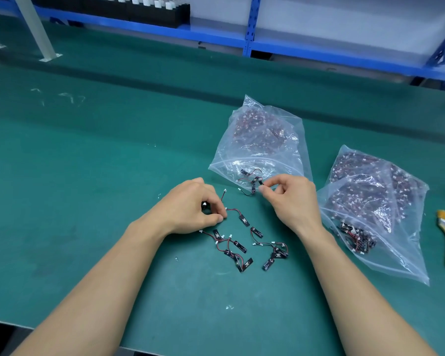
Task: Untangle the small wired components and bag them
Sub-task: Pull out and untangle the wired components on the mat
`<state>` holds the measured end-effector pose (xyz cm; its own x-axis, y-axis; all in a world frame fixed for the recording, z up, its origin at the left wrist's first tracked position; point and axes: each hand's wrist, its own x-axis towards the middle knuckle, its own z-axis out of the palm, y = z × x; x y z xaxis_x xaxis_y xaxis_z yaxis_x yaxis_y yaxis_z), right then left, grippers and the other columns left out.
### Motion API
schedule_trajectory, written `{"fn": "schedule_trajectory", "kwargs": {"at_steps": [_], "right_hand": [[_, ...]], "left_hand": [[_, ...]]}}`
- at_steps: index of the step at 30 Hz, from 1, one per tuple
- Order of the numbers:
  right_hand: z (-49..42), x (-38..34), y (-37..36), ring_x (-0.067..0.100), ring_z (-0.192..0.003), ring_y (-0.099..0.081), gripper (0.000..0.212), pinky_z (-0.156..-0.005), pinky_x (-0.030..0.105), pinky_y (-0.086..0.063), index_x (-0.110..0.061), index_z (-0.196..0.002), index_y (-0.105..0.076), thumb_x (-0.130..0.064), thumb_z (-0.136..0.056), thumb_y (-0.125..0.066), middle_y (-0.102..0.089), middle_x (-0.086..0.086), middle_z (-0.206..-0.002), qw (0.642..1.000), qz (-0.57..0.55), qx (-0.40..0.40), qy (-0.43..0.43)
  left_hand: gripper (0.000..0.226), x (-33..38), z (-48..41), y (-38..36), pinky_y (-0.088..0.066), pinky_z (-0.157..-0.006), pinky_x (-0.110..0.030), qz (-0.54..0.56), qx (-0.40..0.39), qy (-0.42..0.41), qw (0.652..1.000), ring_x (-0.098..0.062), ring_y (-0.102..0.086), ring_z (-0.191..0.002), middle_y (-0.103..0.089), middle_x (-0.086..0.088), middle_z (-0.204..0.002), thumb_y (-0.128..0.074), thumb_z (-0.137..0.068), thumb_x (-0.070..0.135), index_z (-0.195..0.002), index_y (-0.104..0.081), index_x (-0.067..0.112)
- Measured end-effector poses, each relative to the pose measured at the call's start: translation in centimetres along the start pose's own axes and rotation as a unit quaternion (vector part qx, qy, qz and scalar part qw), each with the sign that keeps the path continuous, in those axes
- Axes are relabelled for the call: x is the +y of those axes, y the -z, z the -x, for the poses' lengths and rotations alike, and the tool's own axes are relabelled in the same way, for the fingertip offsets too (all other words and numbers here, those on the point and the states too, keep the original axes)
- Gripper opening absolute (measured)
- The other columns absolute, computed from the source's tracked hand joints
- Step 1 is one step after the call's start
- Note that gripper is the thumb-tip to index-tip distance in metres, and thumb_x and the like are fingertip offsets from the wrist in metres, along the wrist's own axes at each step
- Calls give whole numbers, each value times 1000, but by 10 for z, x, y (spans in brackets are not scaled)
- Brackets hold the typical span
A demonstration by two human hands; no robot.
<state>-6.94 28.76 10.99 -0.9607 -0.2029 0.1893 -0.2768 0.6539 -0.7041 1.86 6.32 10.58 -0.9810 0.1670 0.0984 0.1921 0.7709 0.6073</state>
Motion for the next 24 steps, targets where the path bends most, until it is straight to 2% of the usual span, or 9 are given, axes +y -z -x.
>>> {"fn": "schedule_trajectory", "kwargs": {"at_steps": [3, 5, 8, 11, 13, 17, 19, 21, 24], "right_hand": [[6, -1, 5, 8, -43, -38, 22, -54, 24, -40, -25, -65, -68, -29, -84, -76, -43, -11, -40, 999, -32, 4, 0], [10, 0, 10, 8, -41, -36, 24, -48, 14, -31, -23, -63, -68, -30, -84, -77, -41, -11, -39, 999, -35, -7, 1], [20, 4, 16, 7, -41, -39, 29, -47, 17, -34, -22, -58, -67, -32, -83, -78, -42, -12, -39, 998, 15, -56, 8], [28, 3, 19, 4, -45, -47, 33, -46, 20, -31, -22, -58, -68, -46, -79, -77, -48, -15, -39, 993, 80, -87, -12], [28, 1, 22, 5, -46, -47, 39, -49, 25, -32, -22, -54, -66, -49, -80, -74, -49, -15, -40, 994, 88, -54, -21], [16, -13, 20, 12, -45, -39, 35, -55, 27, -39, -25, -53, -62, -35, -86, -67, -47, -11, -40, 997, 72, 13, -1], [8, -23, 12, 16, -53, -50, 25, -57, 29, -44, -25, -64, -71, -34, -86, -63, -52, -10, -44, 994, 113, 1, 6], [1, -30, 1, 27, -69, -61, 26, -60, 31, -48, -18, -77, -77, -38, -87, -62, -63, -4, -59, 984, 179, -17, 0], [-7, -32, -10, 32, -77, -65, 29, -63, 32, -52, -12, -79, -76, -39, -84, -66, -69, 7, -69, 970, 238, -34, -23]], "left_hand": [[12, 0, -1, 0, -44, -75, -22, -1, 1, -2, 1000, 0, -49, -89, -67, 19, -79, -79, -80, 27, -80, -78, 39], [12, 0, -1, 0, -43, -75, -21, 0, 1, -1, 1000, 0, -49, -89, -67, 19, -79, -79, -80, 27, -80, -78, 40], [13, 0, 0, 0, -44, -75, -21, 0, 0, 0, 1000, -1, -49, -88, -67, 20, -80, -79, -80, 27, -80, -78, 40], [13, 1, 0, 2, -43, -75, -22, 3, 4, -1, 1000, -2, -49, -87, -67, 20, -80, -80, -81, 27, -81, -78, 39], [12, 2, 0, 3, -46, -77, -26, 6, 15, -7, 1000, -5, -51, -86, -68, 18, -81, -81, -80, 26, -82, -79, 38], [12, 3, 1, 7, -48, -78, -31, 16, 68, -19, 997, -11, -57, -86, -69, 15, -82, -82, -80, 23, -83, -79, 34], [13, 2, 2, 7, -46, -77, -27, 20, 98, -19, 995, -8, -57, -85, -69, 15, -81, -81, -81, 21, -82, -79, 33], [12, 1, 1, 7, -40, -74, -20, 23, 125, -17, 992, -3, -54, -81, -69, 15, -80, -81, -81, 19, -82, -79, 31], [12, 1, 0, 8, -33, -69, -11, 17, 155, -10, 988, 2, -49, -76, -68, 17, -77, -80, -80, 18, -81, -79, 30]]}}
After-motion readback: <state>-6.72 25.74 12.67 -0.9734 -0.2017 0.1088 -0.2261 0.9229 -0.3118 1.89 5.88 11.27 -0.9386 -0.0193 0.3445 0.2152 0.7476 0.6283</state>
